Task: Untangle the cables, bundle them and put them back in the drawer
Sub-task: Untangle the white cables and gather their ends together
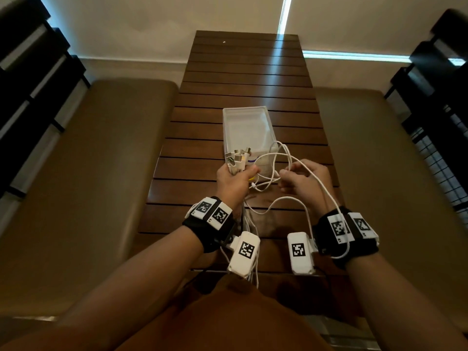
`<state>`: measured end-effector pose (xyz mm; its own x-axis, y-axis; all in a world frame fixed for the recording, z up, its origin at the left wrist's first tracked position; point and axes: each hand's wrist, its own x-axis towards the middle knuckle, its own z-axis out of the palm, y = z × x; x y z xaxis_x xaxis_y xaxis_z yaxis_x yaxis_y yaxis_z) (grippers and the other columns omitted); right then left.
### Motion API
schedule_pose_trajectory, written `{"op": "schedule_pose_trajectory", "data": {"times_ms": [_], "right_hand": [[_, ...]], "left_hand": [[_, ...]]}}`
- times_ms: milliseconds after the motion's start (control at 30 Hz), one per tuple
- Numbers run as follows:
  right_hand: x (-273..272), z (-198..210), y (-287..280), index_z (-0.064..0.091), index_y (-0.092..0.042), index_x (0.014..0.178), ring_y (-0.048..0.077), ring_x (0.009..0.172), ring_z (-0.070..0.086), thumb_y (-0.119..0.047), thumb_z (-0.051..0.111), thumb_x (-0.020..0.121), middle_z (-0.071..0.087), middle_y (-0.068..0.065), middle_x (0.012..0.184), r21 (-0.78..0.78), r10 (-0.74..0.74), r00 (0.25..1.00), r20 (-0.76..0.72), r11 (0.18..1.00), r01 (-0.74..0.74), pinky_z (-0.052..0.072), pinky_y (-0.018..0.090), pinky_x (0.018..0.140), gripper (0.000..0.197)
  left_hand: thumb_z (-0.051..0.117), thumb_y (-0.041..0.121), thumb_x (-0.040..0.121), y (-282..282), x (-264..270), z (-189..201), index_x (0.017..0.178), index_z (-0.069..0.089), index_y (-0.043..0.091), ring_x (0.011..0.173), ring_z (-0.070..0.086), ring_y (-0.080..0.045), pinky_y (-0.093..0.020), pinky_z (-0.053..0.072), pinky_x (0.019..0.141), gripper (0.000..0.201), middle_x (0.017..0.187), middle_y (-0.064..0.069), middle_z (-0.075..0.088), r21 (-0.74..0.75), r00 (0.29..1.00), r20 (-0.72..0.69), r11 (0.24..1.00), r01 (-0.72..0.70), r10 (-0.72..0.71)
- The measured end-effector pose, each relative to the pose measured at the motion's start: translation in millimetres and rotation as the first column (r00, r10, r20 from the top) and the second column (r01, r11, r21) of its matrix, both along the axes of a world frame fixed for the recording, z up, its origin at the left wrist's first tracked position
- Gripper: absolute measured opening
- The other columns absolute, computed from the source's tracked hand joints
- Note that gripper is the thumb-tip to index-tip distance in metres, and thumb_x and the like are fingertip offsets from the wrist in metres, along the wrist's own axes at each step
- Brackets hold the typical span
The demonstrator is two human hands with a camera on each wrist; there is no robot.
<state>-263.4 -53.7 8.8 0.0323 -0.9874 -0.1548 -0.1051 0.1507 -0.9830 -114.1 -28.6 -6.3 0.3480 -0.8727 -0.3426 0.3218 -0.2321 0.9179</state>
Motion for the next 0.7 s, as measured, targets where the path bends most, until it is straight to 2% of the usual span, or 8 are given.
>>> {"op": "schedule_pose_trajectory", "data": {"times_ms": [100,200,267,367,433,567,633,700], "right_hand": [[4,-6,-2,0.058,-0.012,0.074,0.019,0.051,0.063,0.004,0.060,0.080,0.063,0.008,0.063,-0.019,-0.174,0.984,-0.024,0.985,0.174,0.053,0.031,0.050,0.017],[-1,-11,-6,0.062,-0.019,0.069,0.017,0.059,0.062,-0.012,0.068,0.076,0.064,-0.002,0.061,-0.268,-0.217,0.933,-0.287,0.953,0.139,0.051,0.030,0.057,0.012],[-5,-10,-7,0.066,-0.021,0.065,0.020,0.060,0.064,-0.015,0.075,0.077,0.066,-0.002,0.060,-0.260,-0.097,0.945,-0.312,0.966,0.013,0.052,0.031,0.059,0.016],[-11,-7,-5,0.070,-0.022,0.068,0.015,0.055,0.064,-0.010,0.074,0.082,0.067,-0.001,0.058,-0.090,0.196,0.927,-0.320,0.968,-0.236,0.052,0.032,0.055,0.019],[-14,-3,1,0.071,-0.021,0.073,0.011,0.058,0.064,-0.009,0.070,0.085,0.068,-0.001,0.062,-0.068,0.320,0.881,-0.350,0.929,-0.364,0.053,0.029,0.056,0.017],[-14,5,9,0.072,-0.019,0.083,0.001,0.064,0.063,-0.005,0.064,0.089,0.070,-0.011,0.069,-0.077,0.474,0.840,-0.265,0.858,-0.508,0.048,0.014,0.059,0.017],[-15,7,10,0.072,-0.013,0.091,0.001,0.066,0.063,-0.005,0.060,0.091,0.071,-0.010,0.074,-0.088,0.479,0.856,-0.193,0.861,-0.502,0.050,0.015,0.060,0.015],[-21,6,7,0.071,-0.014,0.091,0.006,0.067,0.064,-0.007,0.060,0.092,0.070,-0.007,0.075,-0.113,0.443,0.883,-0.151,0.880,-0.461,0.053,0.021,0.058,0.013]], "left_hand": [[0.070,0.003,0.081,3,-4,2,0.086,0.069,0.002,0.069,0.066,-0.020,-0.029,0.055,0.059,0.006,0.079,-0.014,0.070,-0.053,0.973,0.220,0.995,0.079,-0.066],[0.069,0.010,0.077,1,1,6,0.073,0.071,0.014,0.064,0.063,-0.014,-0.030,0.055,0.062,0.006,0.070,-0.003,0.069,0.061,0.888,0.391,0.969,0.238,-0.243],[0.071,0.009,0.079,-3,7,9,0.072,0.067,0.017,0.059,0.060,-0.010,-0.019,0.050,0.051,0.011,0.066,0.002,0.064,0.162,0.894,0.341,0.955,0.248,-0.290],[0.066,0.001,0.083,-3,14,14,0.077,0.063,0.011,0.039,0.052,-0.002,-0.011,0.034,0.034,0.013,0.059,0.002,0.056,0.179,0.936,0.217,0.954,0.240,-0.276],[0.068,0.000,0.081,1,16,15,0.082,0.067,0.005,0.036,0.052,0.002,-0.011,0.035,0.035,0.005,0.060,0.002,0.059,0.155,0.945,0.196,0.960,0.233,-0.261],[0.075,0.011,0.075,-3,14,4,0.089,0.073,0.004,0.064,0.062,-0.010,-0.021,0.045,0.052,0.016,0.076,-0.003,0.069,0.142,0.957,0.252,0.984,0.111,-0.144],[0.075,0.018,0.077,-4,14,3,0.084,0.071,0.008,0.057,0.054,-0.011,-0.021,0.038,0.048,0.013,0.069,0.000,0.064,0.173,0.950,0.269,0.978,0.113,-0.157],[0.072,0.020,0.081,-5,18,5,0.083,0.067,0.011,0.046,0.047,-0.008,-0.019,0.030,0.040,0.010,0.064,0.002,0.057,0.223,0.947,0.203,0.953,0.203,-0.249]]}}
